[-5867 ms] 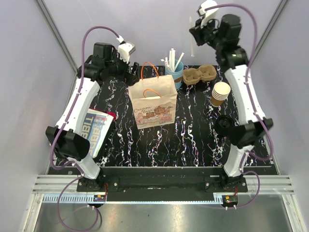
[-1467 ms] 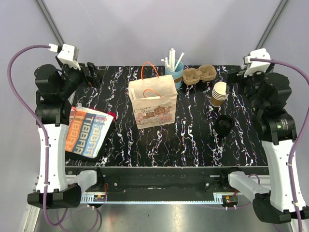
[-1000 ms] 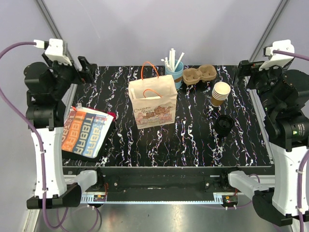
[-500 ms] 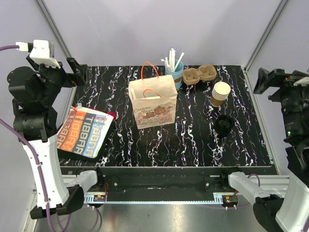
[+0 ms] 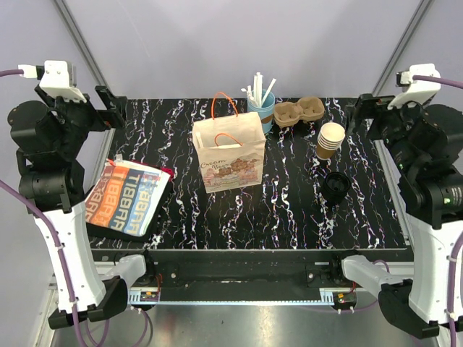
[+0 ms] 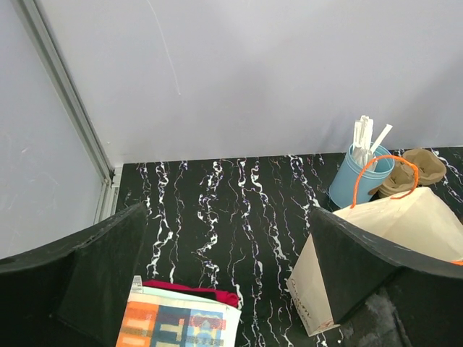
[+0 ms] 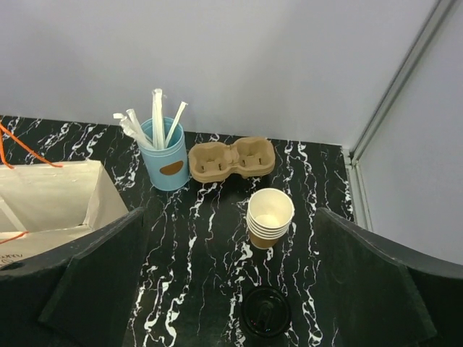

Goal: Pack the takeout coffee

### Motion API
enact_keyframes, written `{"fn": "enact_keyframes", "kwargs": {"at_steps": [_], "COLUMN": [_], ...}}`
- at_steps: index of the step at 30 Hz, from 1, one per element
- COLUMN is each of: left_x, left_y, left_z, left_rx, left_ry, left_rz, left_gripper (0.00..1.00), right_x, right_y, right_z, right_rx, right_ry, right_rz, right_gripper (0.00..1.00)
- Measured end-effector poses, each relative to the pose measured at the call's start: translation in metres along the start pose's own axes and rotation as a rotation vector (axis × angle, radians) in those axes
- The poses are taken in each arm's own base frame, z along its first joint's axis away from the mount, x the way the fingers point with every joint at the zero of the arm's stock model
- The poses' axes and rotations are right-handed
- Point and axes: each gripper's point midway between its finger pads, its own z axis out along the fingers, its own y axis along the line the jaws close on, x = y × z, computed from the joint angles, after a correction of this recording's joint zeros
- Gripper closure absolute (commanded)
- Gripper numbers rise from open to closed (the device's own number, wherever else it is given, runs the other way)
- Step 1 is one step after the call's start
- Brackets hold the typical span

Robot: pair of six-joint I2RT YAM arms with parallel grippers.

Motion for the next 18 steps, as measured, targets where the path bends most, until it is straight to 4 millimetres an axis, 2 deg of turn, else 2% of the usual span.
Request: {"fn": "enact_keyframes", "kwargs": {"at_steps": [4,18], "left_x": [0.003,0.012], "left_y": [0.001,0.002], "left_z": [0.001,0.005], "left_rx": [-0.003,0.003], "left_ry": [0.008,0.03], "left_rz": [-0.005,-0.019], "left_gripper": [0.01,0.01], "right_x": [0.007,0.0], "right_y": [0.005,0.013], "right_z": [0.007,-0.004], "right_rx": [-0.025,-0.073], "right_ry": [0.023,-0.008], "right_rz": [-0.002,0.001], "right_gripper": [0.0,0.0]}}
